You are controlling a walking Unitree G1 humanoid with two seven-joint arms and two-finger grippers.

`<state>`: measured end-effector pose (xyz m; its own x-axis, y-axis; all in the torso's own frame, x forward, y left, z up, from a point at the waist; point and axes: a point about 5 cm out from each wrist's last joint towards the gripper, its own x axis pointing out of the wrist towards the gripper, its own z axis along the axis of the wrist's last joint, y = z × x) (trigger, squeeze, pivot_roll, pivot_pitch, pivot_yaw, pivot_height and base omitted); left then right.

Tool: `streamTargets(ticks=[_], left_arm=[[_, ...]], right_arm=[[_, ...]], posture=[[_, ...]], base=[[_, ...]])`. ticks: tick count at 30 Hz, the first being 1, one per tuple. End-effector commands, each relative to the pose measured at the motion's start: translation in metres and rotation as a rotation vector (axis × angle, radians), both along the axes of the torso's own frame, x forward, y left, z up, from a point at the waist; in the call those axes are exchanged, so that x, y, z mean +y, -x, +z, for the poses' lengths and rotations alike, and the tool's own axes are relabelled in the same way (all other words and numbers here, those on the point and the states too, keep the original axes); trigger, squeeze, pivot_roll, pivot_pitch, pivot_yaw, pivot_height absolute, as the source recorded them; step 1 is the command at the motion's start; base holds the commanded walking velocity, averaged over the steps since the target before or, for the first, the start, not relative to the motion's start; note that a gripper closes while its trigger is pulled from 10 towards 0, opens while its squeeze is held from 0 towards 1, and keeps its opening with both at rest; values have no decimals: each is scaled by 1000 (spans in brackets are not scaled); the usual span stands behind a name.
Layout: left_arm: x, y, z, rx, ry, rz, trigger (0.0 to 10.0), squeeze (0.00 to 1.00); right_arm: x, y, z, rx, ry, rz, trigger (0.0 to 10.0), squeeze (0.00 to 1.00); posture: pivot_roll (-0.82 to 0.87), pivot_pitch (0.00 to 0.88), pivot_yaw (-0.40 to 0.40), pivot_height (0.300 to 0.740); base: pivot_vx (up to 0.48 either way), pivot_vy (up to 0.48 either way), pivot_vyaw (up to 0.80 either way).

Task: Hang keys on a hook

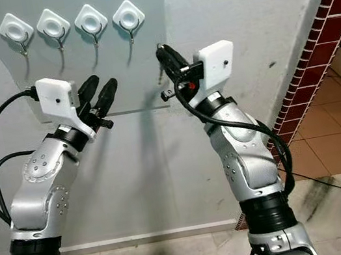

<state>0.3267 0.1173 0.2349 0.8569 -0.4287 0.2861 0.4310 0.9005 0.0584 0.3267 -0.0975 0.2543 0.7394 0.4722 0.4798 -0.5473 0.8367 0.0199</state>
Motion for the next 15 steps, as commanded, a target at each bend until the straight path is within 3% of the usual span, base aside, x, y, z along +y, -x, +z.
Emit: streamTargets(ticks=[1, 15], left_arm=[[1, 2, 4, -12, -7, -3, 10000, 0], [-13, 5, 14, -52, -27, -51, 10000, 0]], right_arm=[[6, -1, 8, -12, -17, 48, 10000, 0], [25, -7, 7, 33, -48, 161, 10000, 0]], posture=[[106, 29, -33, 740], [113, 21, -37, 740]], base=[[0, 0, 0], [0, 0, 0]])
